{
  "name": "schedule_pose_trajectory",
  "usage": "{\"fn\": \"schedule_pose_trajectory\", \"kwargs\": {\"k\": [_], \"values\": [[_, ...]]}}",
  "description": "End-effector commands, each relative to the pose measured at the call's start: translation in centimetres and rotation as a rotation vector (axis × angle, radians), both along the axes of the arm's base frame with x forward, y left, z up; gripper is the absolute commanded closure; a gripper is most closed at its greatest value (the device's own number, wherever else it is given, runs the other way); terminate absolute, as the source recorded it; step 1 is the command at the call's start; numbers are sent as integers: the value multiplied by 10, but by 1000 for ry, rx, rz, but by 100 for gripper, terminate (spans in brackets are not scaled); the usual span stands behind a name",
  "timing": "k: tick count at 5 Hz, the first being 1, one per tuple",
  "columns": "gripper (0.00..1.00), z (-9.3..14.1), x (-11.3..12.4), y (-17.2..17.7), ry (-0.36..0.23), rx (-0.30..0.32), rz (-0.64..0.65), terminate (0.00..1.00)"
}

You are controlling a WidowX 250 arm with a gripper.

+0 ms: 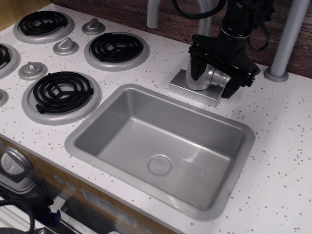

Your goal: Lever vertical to front

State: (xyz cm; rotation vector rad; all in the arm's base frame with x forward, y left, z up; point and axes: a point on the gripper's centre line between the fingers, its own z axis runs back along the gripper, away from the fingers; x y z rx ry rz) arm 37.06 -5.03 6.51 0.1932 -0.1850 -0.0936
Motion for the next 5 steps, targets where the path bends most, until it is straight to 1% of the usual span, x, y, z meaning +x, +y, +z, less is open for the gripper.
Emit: {"fn": "schedule_pose_trajectory", "kwargs": {"k": [1,2,3,4,5], "values": [[0,0,0,0,0,0,0,0],[0,11,16,-2,-121,26,-68,0],[0,21,30,-3,-156,52,-133,0],[0,31,43,-7,-161,77,-181,0],[0,32,46,-6,-169,80,-187,0]]}}
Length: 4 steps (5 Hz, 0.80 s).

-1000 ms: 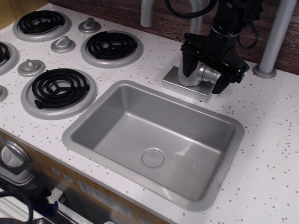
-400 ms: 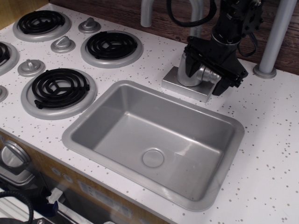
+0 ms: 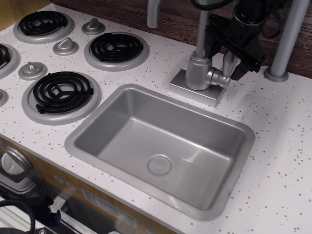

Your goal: Lever vertical to front

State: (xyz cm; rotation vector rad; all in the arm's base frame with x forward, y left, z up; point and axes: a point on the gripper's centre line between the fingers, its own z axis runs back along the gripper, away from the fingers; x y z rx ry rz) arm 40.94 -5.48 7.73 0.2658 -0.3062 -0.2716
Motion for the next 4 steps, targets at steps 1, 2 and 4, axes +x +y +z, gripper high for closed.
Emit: {"fn": "schedule_pose_trajectory", "kwargs": {"k": [1,2,4], "values": [[0,20,10,-4,-63,-8,-21,0],[100,20,10,-4,-54,-4,-21,0],[100,19,4,-5,-50,-5,4,0]]}}
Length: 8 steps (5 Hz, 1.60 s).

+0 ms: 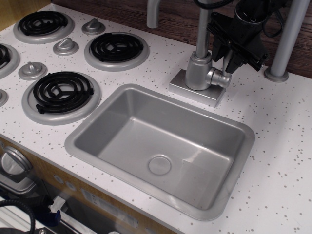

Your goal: Lever vertical to front

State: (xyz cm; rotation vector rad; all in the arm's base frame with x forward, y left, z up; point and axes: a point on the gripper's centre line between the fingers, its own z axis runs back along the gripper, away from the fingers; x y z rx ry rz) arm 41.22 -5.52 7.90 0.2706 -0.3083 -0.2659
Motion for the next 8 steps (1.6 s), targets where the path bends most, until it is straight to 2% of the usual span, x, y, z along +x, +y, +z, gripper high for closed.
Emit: {"fn": "schedule_pose_trajectory", "kwargs": {"k": [1,2,4,6,7,8], "values": [[100,12,-15,-4,-18,-23,54,0],[100,1,-31,0,12,-66,119,0],[100,-26,-32,8,104,-169,148,0],[100,-39,-32,10,99,-208,160,0],[0,-31,-35,8,106,-173,170,0],[0,-16,-41,5,106,-113,199,0]]}}
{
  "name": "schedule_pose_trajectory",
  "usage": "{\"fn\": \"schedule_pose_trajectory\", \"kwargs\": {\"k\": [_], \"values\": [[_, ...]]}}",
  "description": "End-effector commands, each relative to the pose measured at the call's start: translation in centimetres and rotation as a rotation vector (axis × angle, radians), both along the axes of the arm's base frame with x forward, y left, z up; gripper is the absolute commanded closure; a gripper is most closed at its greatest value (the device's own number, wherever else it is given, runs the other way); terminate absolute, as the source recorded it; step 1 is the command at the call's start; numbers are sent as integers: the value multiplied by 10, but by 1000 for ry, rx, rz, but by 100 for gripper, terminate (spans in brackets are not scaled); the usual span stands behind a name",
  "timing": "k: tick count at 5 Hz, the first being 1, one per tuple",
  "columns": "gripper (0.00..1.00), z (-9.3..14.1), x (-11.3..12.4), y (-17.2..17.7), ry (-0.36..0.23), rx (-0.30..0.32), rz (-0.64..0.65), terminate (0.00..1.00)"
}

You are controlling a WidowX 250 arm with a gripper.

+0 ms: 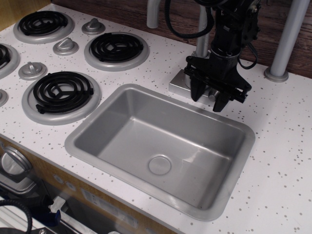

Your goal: Lever vertical to front

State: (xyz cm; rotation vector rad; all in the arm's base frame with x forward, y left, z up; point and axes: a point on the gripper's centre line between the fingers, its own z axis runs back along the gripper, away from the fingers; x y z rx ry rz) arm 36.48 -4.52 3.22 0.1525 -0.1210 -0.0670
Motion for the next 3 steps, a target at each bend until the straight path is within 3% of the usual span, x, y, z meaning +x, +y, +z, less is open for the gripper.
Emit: {"fn": "schedule_pose_trajectory", "kwargs": {"k": [1,2,3], "values": [[0,43,0,-6,-62,51,4,0],[0,50,-5,-5,-72,72,5,0],[0,54,-7,-6,-79,95,3,100]]}}
